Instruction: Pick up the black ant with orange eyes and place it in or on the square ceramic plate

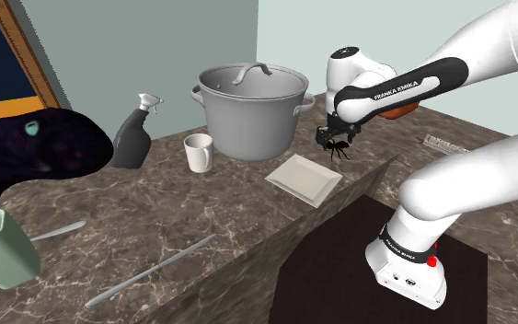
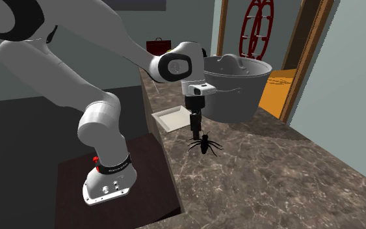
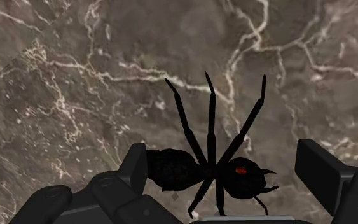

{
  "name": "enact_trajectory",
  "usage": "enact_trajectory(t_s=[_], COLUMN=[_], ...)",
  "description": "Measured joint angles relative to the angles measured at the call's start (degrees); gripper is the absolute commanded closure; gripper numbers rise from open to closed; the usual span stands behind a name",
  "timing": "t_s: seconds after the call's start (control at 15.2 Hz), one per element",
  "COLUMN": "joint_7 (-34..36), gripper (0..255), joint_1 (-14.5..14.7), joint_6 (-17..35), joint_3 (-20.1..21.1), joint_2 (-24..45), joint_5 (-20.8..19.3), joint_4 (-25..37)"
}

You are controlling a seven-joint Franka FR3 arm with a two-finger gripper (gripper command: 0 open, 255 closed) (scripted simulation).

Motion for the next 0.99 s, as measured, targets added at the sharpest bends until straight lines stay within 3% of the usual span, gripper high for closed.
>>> enact_trajectory(t_s=[0.33,0.73,0.79,0.99], joint_7=[0.91,1.14,1.14,1.14], gripper=[0,0,255,255], joint_1=[-1.56,-1.74,-1.74,-1.74], joint_6=[4.97,5.80,5.80,5.79], joint_3=[-0.54,-0.56,-0.56,-0.56], joint_2=[2.90,3.32,3.32,3.30], joint_5=[-2.04,-2.33,-2.33,-2.33], joint_4=[-1.97,-2.35,-2.35,-2.32])
